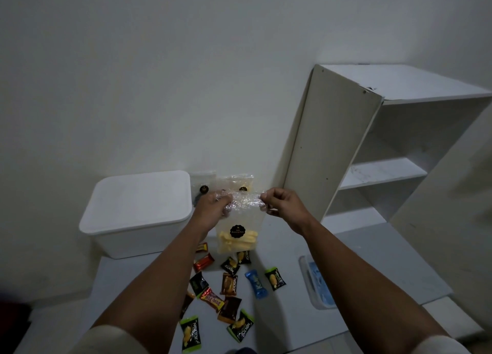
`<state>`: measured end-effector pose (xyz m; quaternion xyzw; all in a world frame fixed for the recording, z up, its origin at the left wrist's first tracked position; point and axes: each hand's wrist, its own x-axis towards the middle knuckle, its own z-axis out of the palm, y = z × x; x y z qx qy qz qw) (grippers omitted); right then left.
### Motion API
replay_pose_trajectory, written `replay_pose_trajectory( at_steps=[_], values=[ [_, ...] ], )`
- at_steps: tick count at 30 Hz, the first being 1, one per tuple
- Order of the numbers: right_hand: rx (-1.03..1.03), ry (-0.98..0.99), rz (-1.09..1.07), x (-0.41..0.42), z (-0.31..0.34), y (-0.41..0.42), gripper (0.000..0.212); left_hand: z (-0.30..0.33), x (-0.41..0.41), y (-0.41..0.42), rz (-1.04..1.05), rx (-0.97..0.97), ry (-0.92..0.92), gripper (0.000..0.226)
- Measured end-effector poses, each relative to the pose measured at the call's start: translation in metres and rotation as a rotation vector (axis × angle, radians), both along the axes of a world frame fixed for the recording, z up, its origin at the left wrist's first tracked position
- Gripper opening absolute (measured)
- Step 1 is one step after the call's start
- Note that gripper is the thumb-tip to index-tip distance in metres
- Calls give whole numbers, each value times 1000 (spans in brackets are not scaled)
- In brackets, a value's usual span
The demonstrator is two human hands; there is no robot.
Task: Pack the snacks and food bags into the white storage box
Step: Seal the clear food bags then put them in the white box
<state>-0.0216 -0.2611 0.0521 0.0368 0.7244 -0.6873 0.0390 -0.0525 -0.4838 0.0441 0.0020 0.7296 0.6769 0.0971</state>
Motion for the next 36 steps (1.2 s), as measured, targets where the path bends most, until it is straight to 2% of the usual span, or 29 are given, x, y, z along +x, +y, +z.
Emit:
replay_pose_trajectory(
  at_steps=[3, 9, 15, 20, 26, 36],
  values=[
    [13, 10, -17, 0, 0, -1, 20, -4, -2, -1, -15, 20, -21, 14],
    [166, -9, 97, -3, -1, -11, 9, -7, 2, 1, -129, -46, -4, 20],
    [211, -2, 112, -7, -6, -8, 13, -10, 5, -1, -191, -78, -8, 23],
    [340, -22, 226, -8, -4, -8, 17, -14, 7, 4, -280, -165, 4, 21],
    [273, 11, 185, -7, -8, -9, 22, -11, 9, 12, -187, -143, 33, 28],
    [236, -13, 151, -6, -8, 6, 7, -12, 5, 3, -136, -220, 105, 23]
  ],
)
